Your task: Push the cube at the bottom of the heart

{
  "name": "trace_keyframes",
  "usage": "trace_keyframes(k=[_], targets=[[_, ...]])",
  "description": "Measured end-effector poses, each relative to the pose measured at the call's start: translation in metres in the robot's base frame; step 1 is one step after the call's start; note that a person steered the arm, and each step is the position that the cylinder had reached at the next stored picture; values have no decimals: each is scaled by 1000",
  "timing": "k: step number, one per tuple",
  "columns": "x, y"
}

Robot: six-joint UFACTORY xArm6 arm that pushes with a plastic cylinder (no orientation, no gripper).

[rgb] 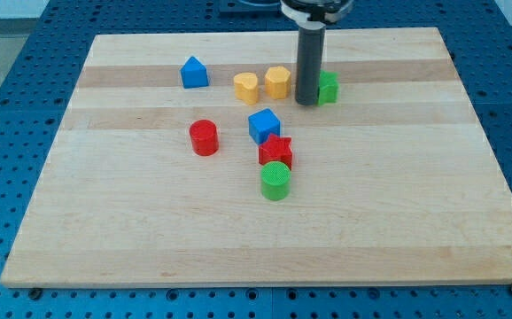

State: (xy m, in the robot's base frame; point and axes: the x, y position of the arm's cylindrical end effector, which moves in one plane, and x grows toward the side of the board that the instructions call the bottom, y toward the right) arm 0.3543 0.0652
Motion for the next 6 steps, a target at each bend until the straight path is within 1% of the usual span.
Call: trace_keyframes(k=[1, 2, 3, 4, 5, 6], targets=[[0, 7], [15, 7], [45, 7], [55, 6], [77, -14], [78, -30]])
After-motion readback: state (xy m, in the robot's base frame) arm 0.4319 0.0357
